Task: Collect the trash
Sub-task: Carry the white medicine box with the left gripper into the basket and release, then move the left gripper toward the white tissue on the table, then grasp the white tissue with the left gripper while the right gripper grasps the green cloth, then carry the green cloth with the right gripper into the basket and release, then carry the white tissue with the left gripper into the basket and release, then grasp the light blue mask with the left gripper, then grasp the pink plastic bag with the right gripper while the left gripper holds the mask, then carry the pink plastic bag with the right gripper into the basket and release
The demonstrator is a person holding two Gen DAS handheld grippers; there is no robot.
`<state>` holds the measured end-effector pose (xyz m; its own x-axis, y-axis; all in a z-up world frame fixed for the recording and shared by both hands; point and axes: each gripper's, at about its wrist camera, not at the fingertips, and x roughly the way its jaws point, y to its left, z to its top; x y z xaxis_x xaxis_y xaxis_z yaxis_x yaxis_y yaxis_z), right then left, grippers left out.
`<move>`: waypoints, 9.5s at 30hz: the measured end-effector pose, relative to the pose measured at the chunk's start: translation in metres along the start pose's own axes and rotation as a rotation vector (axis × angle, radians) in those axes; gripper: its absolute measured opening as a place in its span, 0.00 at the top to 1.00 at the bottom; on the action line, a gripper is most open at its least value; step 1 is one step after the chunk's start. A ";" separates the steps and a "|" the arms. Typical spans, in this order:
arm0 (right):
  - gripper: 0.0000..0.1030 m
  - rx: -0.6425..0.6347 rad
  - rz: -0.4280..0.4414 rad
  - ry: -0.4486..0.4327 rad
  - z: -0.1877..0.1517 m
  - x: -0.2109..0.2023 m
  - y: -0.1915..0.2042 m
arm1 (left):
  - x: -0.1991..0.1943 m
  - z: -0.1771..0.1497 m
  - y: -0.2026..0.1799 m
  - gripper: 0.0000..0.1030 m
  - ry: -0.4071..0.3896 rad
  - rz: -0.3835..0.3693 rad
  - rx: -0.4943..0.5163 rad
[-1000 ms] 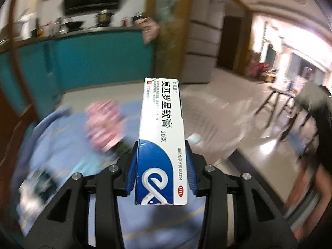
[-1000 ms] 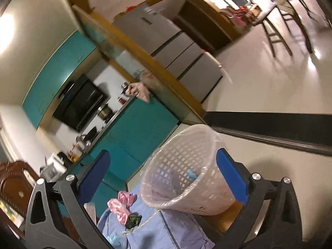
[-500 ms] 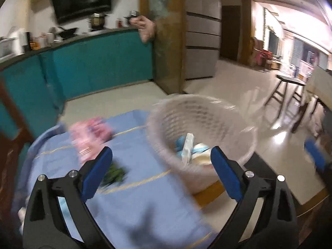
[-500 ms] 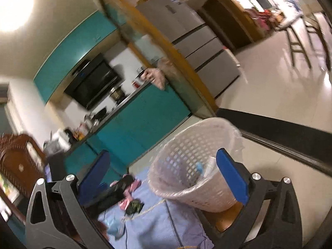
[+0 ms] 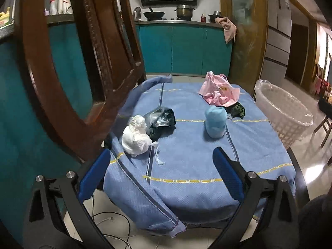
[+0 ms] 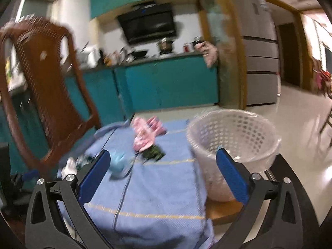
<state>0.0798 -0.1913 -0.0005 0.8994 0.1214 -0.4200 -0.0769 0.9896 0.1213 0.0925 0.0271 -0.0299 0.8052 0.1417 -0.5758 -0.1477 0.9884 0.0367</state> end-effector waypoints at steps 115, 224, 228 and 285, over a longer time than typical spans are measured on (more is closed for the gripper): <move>0.86 0.020 0.199 0.236 0.002 0.048 -0.008 | 0.001 0.013 -0.011 0.72 -0.042 -0.258 0.062; 0.03 0.059 0.065 0.084 0.006 0.039 -0.005 | 0.026 0.023 -0.044 0.03 -0.005 -0.189 0.154; 0.03 0.057 0.064 0.080 0.005 0.039 -0.005 | 0.052 0.039 -0.058 0.03 0.006 -0.212 0.138; 0.81 0.124 0.159 0.177 0.000 0.051 -0.022 | 0.018 0.054 -0.026 0.92 -0.123 -0.212 0.067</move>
<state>0.1270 -0.2066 -0.0243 0.7902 0.2965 -0.5363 -0.1476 0.9415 0.3030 0.1415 0.0069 0.0029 0.8785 -0.0677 -0.4730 0.0672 0.9976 -0.0179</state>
